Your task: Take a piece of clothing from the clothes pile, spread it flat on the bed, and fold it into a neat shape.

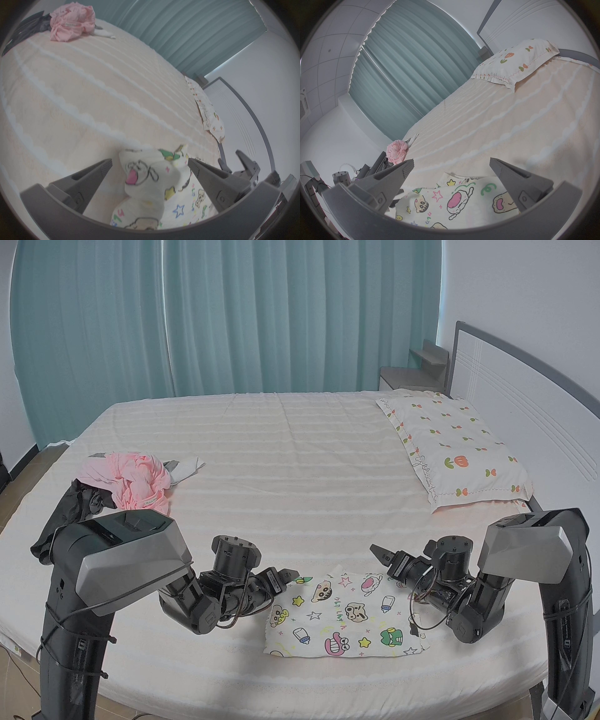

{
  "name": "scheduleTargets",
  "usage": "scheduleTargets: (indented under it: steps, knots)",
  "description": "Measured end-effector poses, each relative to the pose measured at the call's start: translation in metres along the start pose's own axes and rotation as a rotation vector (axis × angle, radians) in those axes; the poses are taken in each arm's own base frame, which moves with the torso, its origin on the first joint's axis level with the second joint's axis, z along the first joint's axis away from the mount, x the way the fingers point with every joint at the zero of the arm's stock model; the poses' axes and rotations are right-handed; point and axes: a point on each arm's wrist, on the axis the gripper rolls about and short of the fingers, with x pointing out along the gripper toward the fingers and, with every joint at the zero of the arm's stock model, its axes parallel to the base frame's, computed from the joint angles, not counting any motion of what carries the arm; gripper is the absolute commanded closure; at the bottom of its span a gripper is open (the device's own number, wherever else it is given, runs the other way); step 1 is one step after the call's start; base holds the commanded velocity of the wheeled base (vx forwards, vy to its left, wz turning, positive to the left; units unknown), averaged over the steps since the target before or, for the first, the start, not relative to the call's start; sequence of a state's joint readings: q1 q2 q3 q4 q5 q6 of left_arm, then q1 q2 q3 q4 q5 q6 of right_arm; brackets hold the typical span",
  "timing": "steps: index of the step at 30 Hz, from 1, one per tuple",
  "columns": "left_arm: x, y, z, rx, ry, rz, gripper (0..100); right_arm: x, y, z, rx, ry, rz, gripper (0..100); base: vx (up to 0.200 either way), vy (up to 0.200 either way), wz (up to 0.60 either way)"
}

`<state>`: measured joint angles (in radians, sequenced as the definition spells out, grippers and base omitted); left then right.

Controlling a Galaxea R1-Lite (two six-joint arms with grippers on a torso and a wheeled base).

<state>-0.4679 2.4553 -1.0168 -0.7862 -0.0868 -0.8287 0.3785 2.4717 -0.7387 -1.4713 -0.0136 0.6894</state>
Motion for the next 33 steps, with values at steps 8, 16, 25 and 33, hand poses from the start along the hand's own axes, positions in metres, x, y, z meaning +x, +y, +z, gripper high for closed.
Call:
scheduleTargets:
  steps: [8,16,25,33]
  knots:
    - [0.000,-0.006,-0.003,0.002,0.070,0.026,0,-0.002,-0.001,0.001,-0.002,-0.008,0.003,0,0.000,0.000,0.00]
    - [0.007,-0.023,0.008,0.005,0.090,0.042,100,-0.003,-0.001,0.000,-0.003,-0.008,0.004,0,0.000,0.000,0.00]
    - [0.015,-0.025,0.011,0.040,0.000,0.109,100,-0.004,-0.002,0.000,-0.005,-0.004,0.001,0,0.000,0.000,0.00]
    - [0.016,-0.024,0.011,0.127,-0.079,0.074,100,-0.004,-0.002,-0.002,-0.006,0.003,-0.001,0,0.000,0.000,0.00]
